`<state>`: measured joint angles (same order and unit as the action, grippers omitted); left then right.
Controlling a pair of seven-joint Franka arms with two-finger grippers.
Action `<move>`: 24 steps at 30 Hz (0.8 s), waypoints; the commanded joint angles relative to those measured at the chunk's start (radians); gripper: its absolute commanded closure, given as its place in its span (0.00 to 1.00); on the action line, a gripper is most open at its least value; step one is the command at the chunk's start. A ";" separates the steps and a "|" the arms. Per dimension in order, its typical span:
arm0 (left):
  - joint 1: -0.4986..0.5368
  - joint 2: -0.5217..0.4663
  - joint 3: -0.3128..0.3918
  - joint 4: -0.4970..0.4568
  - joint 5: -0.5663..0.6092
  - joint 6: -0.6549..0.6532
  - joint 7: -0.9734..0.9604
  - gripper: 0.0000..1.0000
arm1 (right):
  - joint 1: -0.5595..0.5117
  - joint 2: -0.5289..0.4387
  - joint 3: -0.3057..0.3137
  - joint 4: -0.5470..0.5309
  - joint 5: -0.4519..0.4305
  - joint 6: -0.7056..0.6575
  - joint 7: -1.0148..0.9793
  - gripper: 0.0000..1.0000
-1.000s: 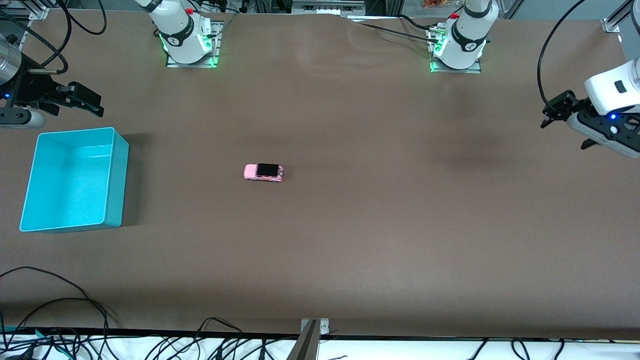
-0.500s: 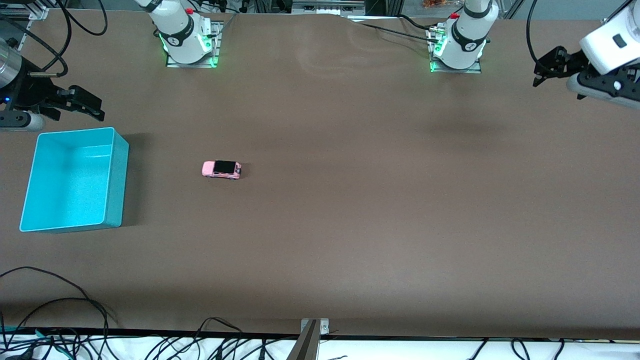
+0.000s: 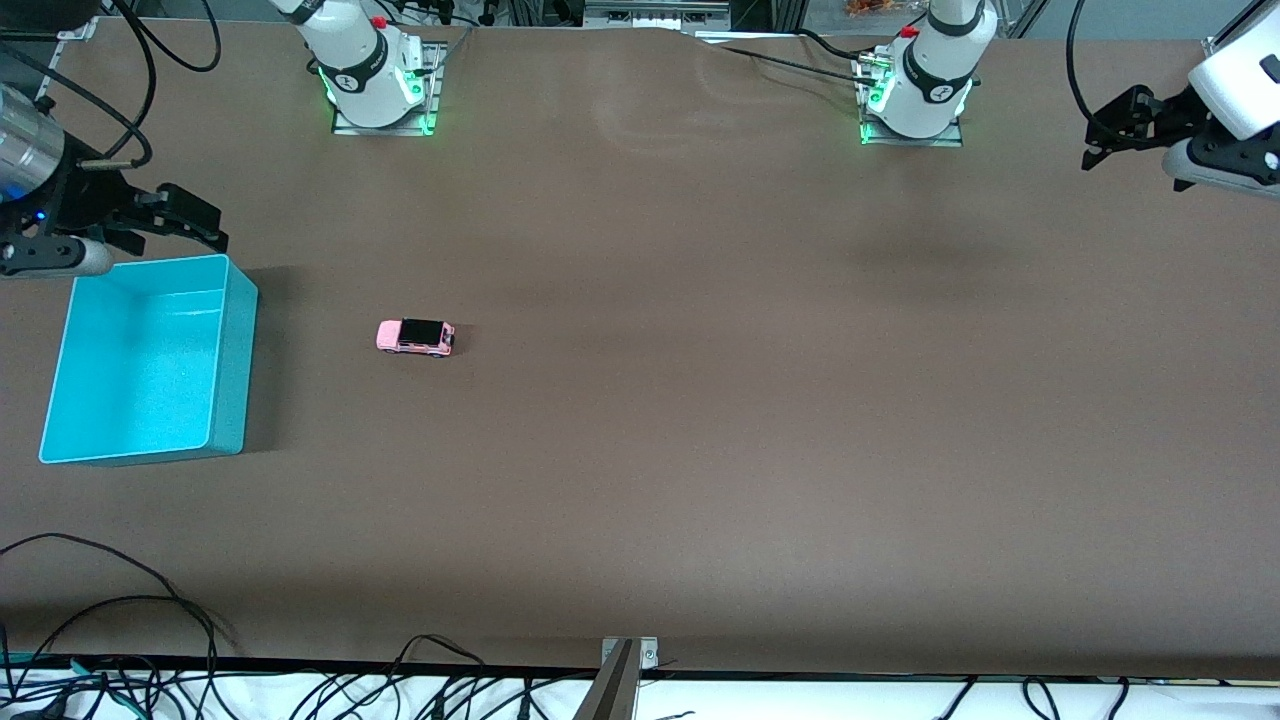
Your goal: Wind and store pink jeep toy
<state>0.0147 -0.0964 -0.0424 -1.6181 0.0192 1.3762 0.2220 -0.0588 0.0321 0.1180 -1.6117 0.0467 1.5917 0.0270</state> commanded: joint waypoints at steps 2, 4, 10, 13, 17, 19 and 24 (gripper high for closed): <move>-0.015 0.077 0.013 0.078 0.010 -0.005 -0.016 0.00 | 0.004 -0.021 0.008 -0.102 0.022 0.092 -0.025 0.00; -0.016 0.075 0.009 0.078 0.013 -0.003 -0.021 0.00 | 0.005 -0.020 0.026 -0.122 0.022 0.114 -0.041 0.00; -0.015 0.081 0.010 0.079 0.012 0.001 -0.030 0.00 | 0.005 -0.015 0.074 -0.220 0.021 0.232 -0.151 0.00; -0.012 0.089 0.012 0.079 0.012 0.001 -0.030 0.00 | 0.004 -0.012 0.077 -0.281 0.021 0.301 -0.241 0.00; -0.012 0.090 0.012 0.081 0.012 0.004 -0.030 0.00 | 0.005 0.009 0.077 -0.313 0.022 0.366 -0.418 0.00; -0.013 0.092 0.010 0.081 0.016 0.004 -0.032 0.00 | 0.005 0.020 0.078 -0.332 0.022 0.384 -0.464 0.00; -0.009 0.093 0.015 0.081 0.018 0.007 -0.033 0.00 | 0.010 0.040 0.104 -0.395 0.021 0.467 -0.542 0.00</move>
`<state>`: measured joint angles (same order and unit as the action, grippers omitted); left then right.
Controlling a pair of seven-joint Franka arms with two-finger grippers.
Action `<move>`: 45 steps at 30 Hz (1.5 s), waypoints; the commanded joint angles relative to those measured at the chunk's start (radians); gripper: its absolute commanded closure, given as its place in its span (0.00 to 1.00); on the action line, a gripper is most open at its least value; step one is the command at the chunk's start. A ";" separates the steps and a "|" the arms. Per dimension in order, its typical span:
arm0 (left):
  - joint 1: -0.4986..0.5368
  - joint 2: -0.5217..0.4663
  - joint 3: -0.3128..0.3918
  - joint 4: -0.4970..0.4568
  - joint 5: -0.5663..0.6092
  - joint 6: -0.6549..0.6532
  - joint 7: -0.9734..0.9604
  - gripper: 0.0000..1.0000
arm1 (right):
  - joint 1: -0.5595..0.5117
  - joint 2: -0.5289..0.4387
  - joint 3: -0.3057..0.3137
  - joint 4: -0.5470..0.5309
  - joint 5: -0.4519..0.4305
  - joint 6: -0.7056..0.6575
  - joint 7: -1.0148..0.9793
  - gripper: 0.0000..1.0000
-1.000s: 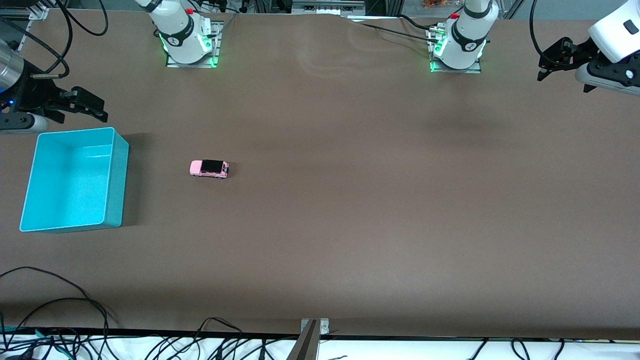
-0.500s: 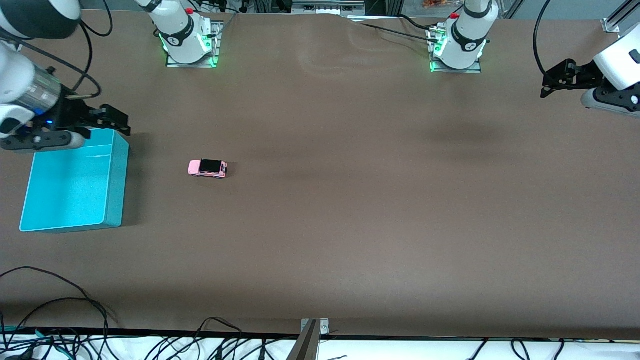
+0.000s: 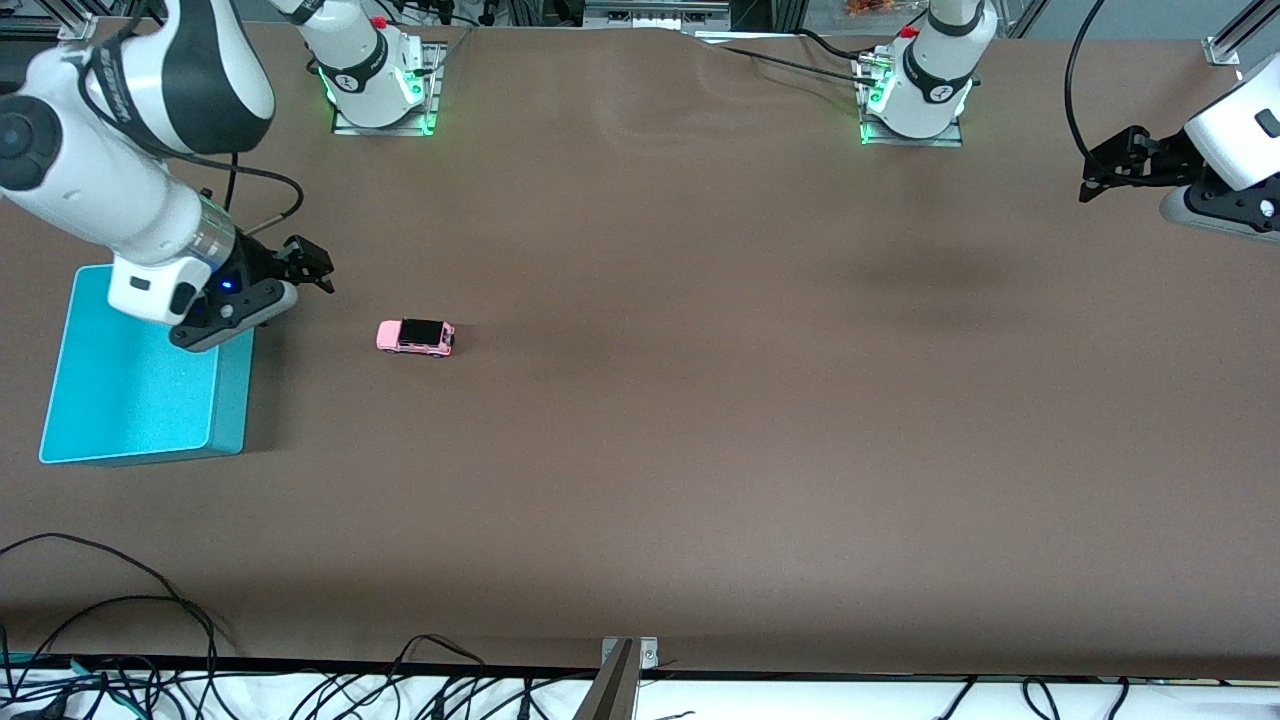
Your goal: Wind and store pink jeep toy
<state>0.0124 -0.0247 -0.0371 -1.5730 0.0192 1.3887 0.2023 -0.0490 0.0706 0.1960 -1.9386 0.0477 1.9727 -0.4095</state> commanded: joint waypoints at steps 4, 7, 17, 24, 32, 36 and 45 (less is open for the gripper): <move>-0.005 0.026 0.010 0.045 0.024 -0.005 -0.014 0.00 | 0.001 0.021 0.036 -0.140 0.018 0.199 -0.164 0.00; -0.005 0.028 0.010 0.051 0.025 -0.005 -0.012 0.00 | 0.006 0.043 0.037 -0.174 0.018 0.268 -0.256 0.00; -0.005 0.042 0.010 0.064 0.025 -0.005 -0.012 0.00 | 0.047 0.118 0.037 -0.253 0.014 0.397 -0.433 0.00; -0.003 0.043 0.011 0.064 0.024 -0.003 -0.014 0.00 | 0.057 0.140 0.037 -0.318 0.014 0.492 -0.494 0.00; 0.020 0.043 0.011 0.087 0.024 -0.005 -0.001 0.00 | 0.066 0.170 0.037 -0.375 0.014 0.575 -0.502 0.03; 0.027 0.042 0.011 0.087 0.022 -0.005 -0.003 0.00 | 0.067 0.205 0.037 -0.376 0.012 0.621 -0.512 0.04; 0.026 0.043 0.010 0.091 0.024 -0.005 -0.005 0.00 | 0.106 0.232 0.037 -0.378 0.011 0.673 -0.578 0.11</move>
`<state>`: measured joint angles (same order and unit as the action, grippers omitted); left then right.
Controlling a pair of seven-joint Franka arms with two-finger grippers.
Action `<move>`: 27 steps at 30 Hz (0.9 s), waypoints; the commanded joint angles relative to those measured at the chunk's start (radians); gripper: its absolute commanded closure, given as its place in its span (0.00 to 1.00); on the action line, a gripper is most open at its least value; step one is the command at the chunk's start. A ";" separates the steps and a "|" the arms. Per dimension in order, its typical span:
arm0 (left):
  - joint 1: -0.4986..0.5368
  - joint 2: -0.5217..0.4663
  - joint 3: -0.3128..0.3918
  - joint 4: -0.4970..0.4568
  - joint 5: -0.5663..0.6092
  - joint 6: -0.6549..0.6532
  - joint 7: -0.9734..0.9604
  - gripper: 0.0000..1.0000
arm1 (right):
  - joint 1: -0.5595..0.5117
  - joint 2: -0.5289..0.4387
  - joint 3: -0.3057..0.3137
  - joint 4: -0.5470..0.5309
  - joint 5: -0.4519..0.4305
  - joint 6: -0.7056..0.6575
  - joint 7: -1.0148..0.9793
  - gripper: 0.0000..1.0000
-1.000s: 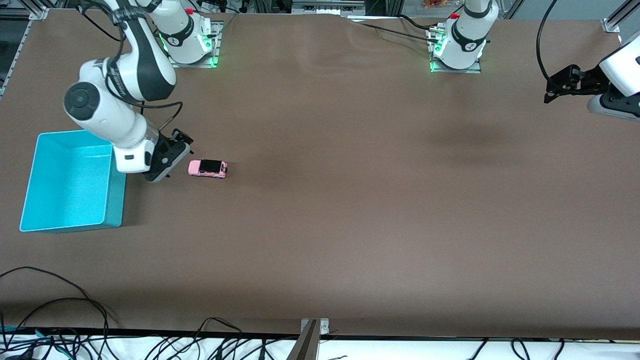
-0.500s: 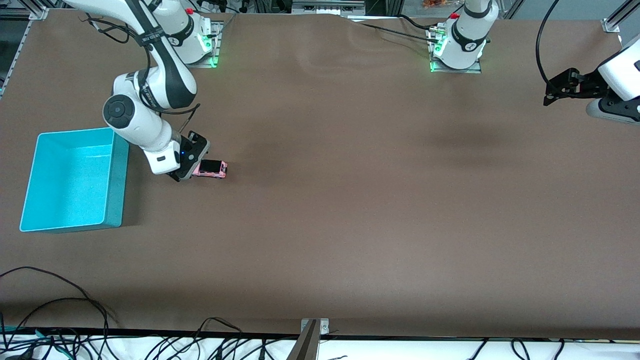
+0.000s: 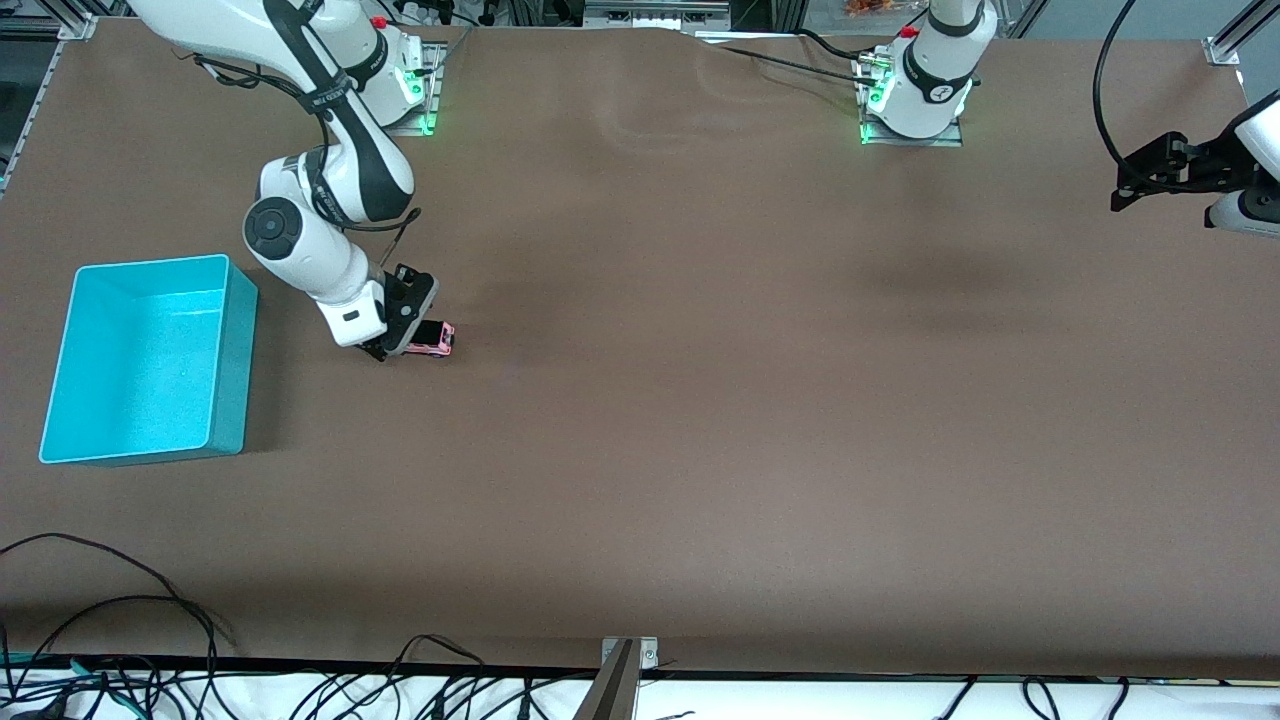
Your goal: Wind and store pink jeep toy
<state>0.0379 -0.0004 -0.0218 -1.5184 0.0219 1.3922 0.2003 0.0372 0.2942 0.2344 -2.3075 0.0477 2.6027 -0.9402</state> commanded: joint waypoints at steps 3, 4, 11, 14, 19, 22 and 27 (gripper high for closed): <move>0.004 0.017 -0.004 0.037 0.021 -0.009 0.002 0.00 | 0.021 0.017 -0.001 -0.018 0.012 0.053 -0.051 0.11; 0.007 0.016 -0.003 0.037 0.021 -0.009 0.002 0.00 | 0.021 0.017 -0.003 -0.018 0.012 0.053 -0.052 0.12; 0.023 0.013 -0.004 0.040 0.021 -0.010 0.004 0.00 | 0.021 0.033 -0.004 -0.036 0.011 0.086 -0.055 0.37; 0.023 0.014 -0.004 0.040 0.021 -0.010 0.002 0.00 | 0.021 0.034 -0.004 -0.036 0.011 0.097 -0.060 0.51; 0.023 0.014 -0.004 0.040 0.020 -0.010 0.004 0.00 | 0.020 -0.006 -0.009 -0.030 0.012 0.088 -0.161 0.75; 0.023 0.016 -0.006 0.040 0.021 -0.010 0.002 0.00 | 0.016 -0.050 -0.024 -0.021 0.014 0.080 -0.227 0.83; 0.022 0.016 -0.006 0.040 0.020 -0.010 0.002 0.00 | -0.010 -0.127 -0.037 0.008 0.014 -0.065 -0.253 0.84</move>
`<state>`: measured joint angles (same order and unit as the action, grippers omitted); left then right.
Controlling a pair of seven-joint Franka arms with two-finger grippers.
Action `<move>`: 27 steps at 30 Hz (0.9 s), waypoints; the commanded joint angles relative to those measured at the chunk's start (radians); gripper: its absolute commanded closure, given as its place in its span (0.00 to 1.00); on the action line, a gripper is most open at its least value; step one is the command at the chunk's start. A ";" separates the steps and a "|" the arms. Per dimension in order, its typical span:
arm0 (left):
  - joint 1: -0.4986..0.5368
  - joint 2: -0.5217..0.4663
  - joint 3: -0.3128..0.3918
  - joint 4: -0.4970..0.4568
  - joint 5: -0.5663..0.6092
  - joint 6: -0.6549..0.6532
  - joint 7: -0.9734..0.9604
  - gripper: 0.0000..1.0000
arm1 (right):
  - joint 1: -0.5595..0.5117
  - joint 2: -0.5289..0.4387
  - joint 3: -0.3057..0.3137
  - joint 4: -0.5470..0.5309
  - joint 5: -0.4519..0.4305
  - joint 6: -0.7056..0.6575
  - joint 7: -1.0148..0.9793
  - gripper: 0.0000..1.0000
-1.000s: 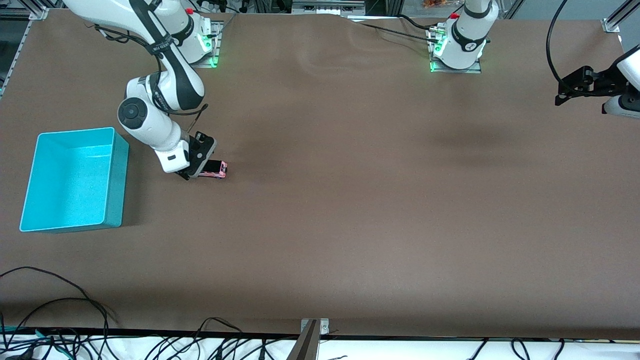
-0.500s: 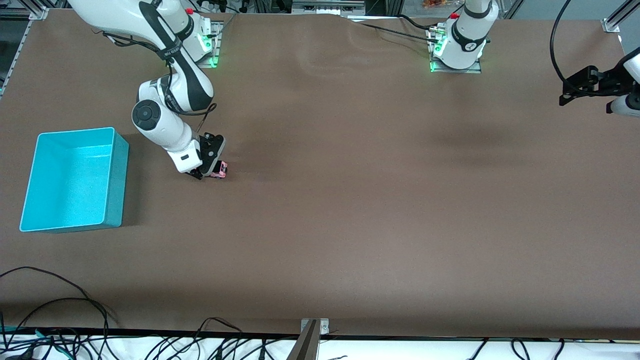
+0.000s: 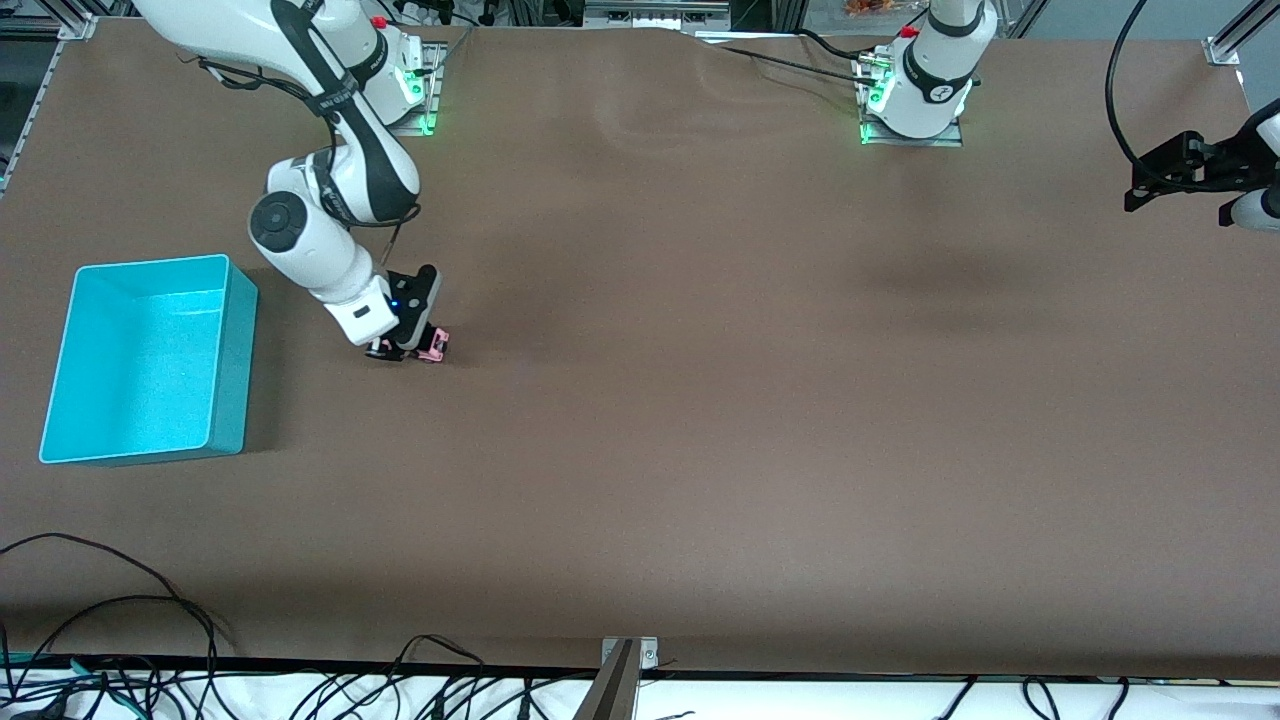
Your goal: Wind and store pink jeep toy
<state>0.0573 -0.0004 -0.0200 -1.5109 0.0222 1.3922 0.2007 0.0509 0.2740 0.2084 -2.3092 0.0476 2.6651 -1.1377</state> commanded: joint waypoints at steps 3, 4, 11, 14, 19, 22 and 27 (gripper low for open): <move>0.004 0.016 -0.008 0.032 0.021 -0.010 0.003 0.00 | -0.043 -0.145 -0.012 0.034 0.011 -0.214 -0.080 0.84; 0.004 0.016 -0.008 0.032 0.021 -0.010 0.003 0.00 | -0.052 -0.156 -0.012 0.039 0.011 -0.234 -0.102 0.84; 0.003 0.016 -0.008 0.032 0.021 -0.010 0.002 0.00 | -0.160 -0.214 -0.014 0.050 0.011 -0.327 -0.263 0.84; 0.003 0.016 -0.008 0.032 0.021 -0.010 0.003 0.00 | -0.200 -0.231 -0.017 0.054 0.011 -0.358 -0.327 0.84; 0.003 0.016 -0.008 0.032 0.021 -0.010 0.003 0.00 | -0.227 -0.262 -0.069 0.054 0.009 -0.390 -0.441 0.84; 0.003 0.016 -0.008 0.032 0.018 -0.009 0.006 0.00 | -0.235 -0.266 -0.121 0.054 0.009 -0.412 -0.516 0.84; 0.003 0.017 -0.008 0.032 0.012 -0.009 0.006 0.00 | -0.287 -0.266 -0.162 0.057 0.012 -0.422 -0.637 0.84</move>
<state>0.0573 -0.0004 -0.0214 -1.5109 0.0222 1.3922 0.2008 -0.1889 0.0270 0.0741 -2.2562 0.0475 2.2722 -1.6517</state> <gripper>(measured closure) 0.000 0.507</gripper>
